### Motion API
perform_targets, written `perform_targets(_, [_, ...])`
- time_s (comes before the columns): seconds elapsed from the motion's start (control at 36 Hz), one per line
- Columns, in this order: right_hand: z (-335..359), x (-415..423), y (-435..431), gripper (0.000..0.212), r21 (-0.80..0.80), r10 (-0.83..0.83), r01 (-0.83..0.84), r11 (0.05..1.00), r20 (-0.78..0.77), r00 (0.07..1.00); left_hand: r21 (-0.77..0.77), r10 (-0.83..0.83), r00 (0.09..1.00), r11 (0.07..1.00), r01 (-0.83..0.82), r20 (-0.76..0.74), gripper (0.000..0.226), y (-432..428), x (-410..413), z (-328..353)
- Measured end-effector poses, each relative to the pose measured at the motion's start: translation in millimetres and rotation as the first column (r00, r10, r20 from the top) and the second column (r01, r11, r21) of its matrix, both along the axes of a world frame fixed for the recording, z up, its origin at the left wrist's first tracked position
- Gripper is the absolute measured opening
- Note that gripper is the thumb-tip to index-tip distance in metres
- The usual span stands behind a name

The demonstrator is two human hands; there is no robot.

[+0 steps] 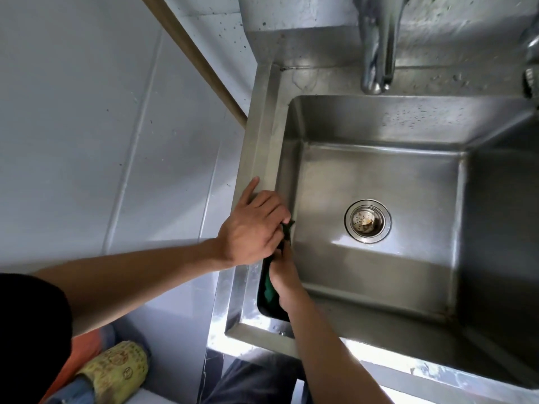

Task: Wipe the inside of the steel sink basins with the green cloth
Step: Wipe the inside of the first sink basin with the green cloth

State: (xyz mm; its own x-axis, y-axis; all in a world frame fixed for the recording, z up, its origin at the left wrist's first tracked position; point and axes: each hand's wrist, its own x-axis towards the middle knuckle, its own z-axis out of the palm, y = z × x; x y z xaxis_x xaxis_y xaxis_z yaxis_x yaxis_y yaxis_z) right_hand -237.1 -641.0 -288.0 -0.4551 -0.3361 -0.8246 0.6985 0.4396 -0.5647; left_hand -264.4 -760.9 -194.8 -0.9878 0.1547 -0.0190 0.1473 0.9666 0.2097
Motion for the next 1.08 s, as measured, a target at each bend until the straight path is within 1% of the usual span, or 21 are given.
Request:
perform_targets(0.03, [-9, -1, -1, 0.048, 0.038, 0.031, -0.032, 0.999, 0.021, 0.999, -0.001, 0.003, 1.000, 1.000, -0.003, -0.001, 0.012, 0, 0, 0])
perform_targets(0.08, [-15, -4, 1, 0.050, 0.061, 0.099, -0.101, 0.993, 0.046, 0.994, 0.001, 0.006, 1.000, 1.000, -0.006, 0.006, 0.014, -1, 1, 0])
perform_targets(0.14, [-7, -8, 9, 0.052, 0.052, 0.211, -0.212, 0.976, 0.021, 0.977, 0.005, 0.009, 1.000, 1.000, -0.009, 0.014, 0.015, -1, 1, 0])
perform_targets(0.19, [11, -16, 23, 0.051, 0.019, 0.336, -0.336, 0.942, -0.016, 0.942, 0.011, 0.010, 1.000, 1.000, -0.010, 0.009, 0.016, -1, 0, -1])
perform_targets(0.25, [23, -27, 38, 0.047, -0.005, 0.478, -0.478, 0.878, -0.023, 0.878, 0.010, 0.007, 1.000, 1.000, -0.007, 0.000, 0.018, -2, 1, -3])
perform_targets(0.33, [28, -46, 58, 0.043, 0.017, 0.661, -0.661, 0.750, -0.033, 0.750, 0.016, 0.013, 1.000, 1.000, -0.013, 0.002, 0.020, -2, 1, -3])
perform_targets(0.39, [28, -57, 67, 0.036, 0.035, 0.740, -0.739, 0.672, -0.049, 0.671, 0.031, 0.012, 1.000, 0.999, -0.012, 0.014, 0.019, -2, 1, -2])
perform_targets(0.44, [32, -66, 74, 0.034, 0.036, 0.805, -0.804, 0.594, -0.021, 0.594, 0.032, -0.006, 1.000, 0.999, 0.006, 0.022, 0.018, -2, 2, -2])
perform_targets(0.47, [39, -68, 78, 0.033, 0.030, 0.828, -0.827, 0.561, -0.007, 0.561, 0.022, -0.024, 0.999, 0.999, 0.023, 0.027, 0.018, -3, 2, -2])
perform_targets(0.53, [48, -65, 83, 0.027, 0.022, 0.846, -0.846, 0.533, -0.012, 0.533, -0.012, -0.052, 0.998, 0.999, 0.053, 0.031, 0.016, -3, 4, -3])
perform_targets(0.56, [49, -61, 85, 0.028, 0.017, 0.854, -0.853, 0.521, -0.013, 0.521, -0.031, -0.061, 0.998, 0.998, 0.062, 0.034, 0.016, -3, 5, -3])
perform_targets(0.61, [48, -50, 83, 0.037, 0.038, 0.887, -0.886, 0.462, -0.028, 0.461, -0.070, -0.069, 0.997, 0.995, 0.072, 0.043, 0.020, -1, 9, -3])
perform_targets(0.69, [23, -39, 76, 0.053, 0.043, 0.921, -0.924, 0.381, -0.102, 0.376, -0.134, -0.075, 0.994, 0.987, 0.085, 0.074, 0.030, 2, 23, -3])
perform_targets(0.75, [19, -38, 70, 0.057, 0.060, 0.920, -0.924, 0.378, -0.135, 0.367, -0.152, -0.083, 0.991, 0.984, 0.097, 0.101, 0.033, 4, 36, -4])
perform_targets(0.83, [23, -39, 69, 0.057, 0.066, 0.915, -0.916, 0.395, -0.116, 0.387, -0.148, -0.080, 0.990, 0.984, 0.097, 0.114, 0.029, 7, 52, -5])
perform_targets(0.94, [29, -40, 87, 0.043, 0.001, 0.926, -0.938, 0.347, -0.161, 0.342, -0.098, -0.028, 0.999, 0.995, 0.031, 0.036, 0.024, 11, 54, -6])
perform_targets(1.03, [30, -43, 103, 0.033, 0.004, 0.910, -0.923, 0.385, -0.165, 0.380, -0.035, -0.015, 1.000, 0.999, 0.015, -0.007, 0.021, 10, 54, -7])
perform_targets(1.06, [30, -45, 104, 0.033, 0.004, 0.907, -0.919, 0.393, -0.166, 0.387, -0.010, -0.015, 1.000, 1.000, 0.015, -0.023, 0.020, 9, 54, -7])
perform_targets(1.08, [27, -47, 103, 0.034, 0.016, 0.912, -0.926, 0.377, -0.181, 0.368, 0.011, -0.012, 0.999, 1.000, 0.013, -0.038, 0.019, 9, 55, -7])
